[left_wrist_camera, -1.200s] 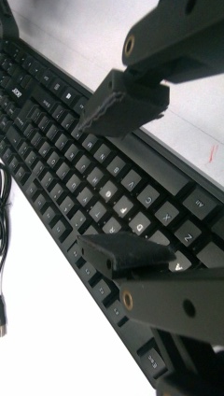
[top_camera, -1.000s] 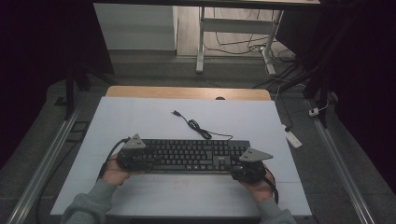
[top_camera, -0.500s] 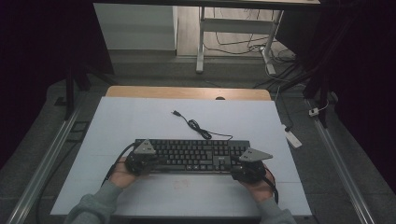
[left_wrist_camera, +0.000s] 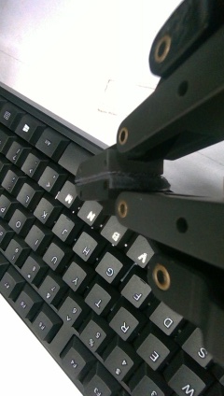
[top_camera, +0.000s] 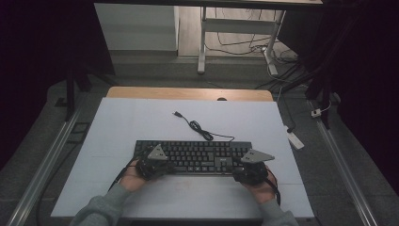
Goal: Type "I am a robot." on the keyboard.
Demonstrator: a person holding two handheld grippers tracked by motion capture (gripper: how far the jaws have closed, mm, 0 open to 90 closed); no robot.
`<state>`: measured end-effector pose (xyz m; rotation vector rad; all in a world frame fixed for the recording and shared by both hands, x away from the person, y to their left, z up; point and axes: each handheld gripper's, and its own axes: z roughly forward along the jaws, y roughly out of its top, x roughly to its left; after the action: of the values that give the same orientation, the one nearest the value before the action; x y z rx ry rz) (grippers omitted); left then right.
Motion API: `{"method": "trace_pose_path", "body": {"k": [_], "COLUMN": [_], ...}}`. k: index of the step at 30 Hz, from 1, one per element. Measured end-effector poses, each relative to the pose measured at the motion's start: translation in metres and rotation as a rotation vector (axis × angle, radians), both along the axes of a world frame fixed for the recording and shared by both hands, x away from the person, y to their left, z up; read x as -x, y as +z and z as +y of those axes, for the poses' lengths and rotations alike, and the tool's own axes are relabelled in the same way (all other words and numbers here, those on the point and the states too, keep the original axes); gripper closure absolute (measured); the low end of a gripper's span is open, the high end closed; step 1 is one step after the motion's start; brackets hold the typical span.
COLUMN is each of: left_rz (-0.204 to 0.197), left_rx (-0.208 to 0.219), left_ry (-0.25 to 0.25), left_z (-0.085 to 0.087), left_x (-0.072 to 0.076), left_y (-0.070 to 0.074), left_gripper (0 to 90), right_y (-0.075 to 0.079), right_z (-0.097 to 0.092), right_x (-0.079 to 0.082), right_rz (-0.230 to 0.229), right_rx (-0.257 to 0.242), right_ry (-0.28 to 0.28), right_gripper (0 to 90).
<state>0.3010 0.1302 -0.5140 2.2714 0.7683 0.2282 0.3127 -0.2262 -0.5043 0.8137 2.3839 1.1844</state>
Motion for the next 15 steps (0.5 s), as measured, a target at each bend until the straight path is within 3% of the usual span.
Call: {"method": "trace_pose_path", "body": {"k": [15], "left_rz": [0.002], "left_rx": [-0.026], "left_ry": [-0.001], "left_z": [-0.0008], "left_x": [-0.0019], "left_y": [-0.0046], "left_gripper": [89.1], "right_y": [-0.0005], "right_z": [0.0003], "right_x": [0.0], "right_rz": [0.004], "right_rx": [0.005], "right_ry": [-0.004], "right_gripper": [51.9]}}
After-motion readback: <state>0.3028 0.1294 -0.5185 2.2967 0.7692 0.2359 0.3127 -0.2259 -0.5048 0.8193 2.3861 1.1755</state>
